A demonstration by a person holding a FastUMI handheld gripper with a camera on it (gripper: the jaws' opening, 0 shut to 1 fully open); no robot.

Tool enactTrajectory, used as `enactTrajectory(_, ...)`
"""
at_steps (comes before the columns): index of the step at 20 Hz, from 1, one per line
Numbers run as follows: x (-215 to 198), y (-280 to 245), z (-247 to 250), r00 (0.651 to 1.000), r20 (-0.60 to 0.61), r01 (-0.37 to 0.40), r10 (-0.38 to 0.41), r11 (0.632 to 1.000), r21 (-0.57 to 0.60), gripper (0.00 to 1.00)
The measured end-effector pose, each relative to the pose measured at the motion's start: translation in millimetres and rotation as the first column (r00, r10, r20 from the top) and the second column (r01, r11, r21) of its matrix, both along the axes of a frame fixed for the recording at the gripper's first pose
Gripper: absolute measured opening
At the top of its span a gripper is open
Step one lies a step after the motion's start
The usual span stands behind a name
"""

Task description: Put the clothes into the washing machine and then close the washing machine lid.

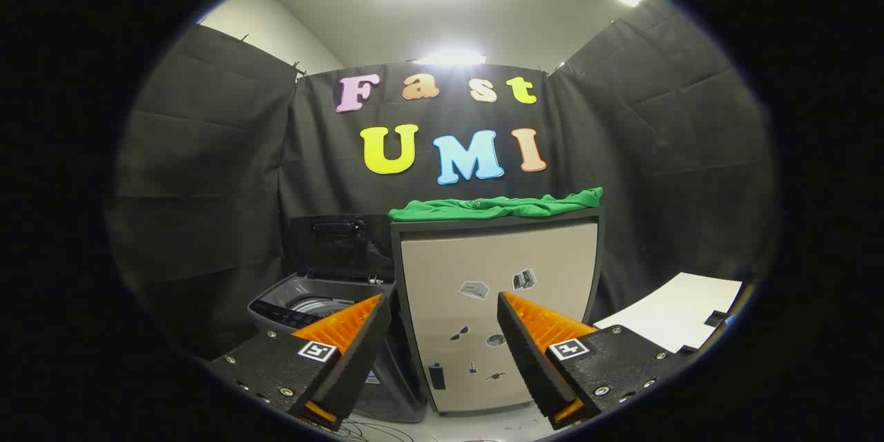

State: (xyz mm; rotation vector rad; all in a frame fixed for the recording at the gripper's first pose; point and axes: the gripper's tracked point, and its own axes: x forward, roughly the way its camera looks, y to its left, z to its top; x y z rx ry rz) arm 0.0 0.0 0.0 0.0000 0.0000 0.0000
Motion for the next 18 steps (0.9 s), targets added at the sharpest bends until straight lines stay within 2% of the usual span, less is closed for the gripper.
enactTrajectory(18, -0.7, -3.2, 14.2, 1.000, 0.023, 0.001, 0.000, 0.999, -0.033, 0.96)
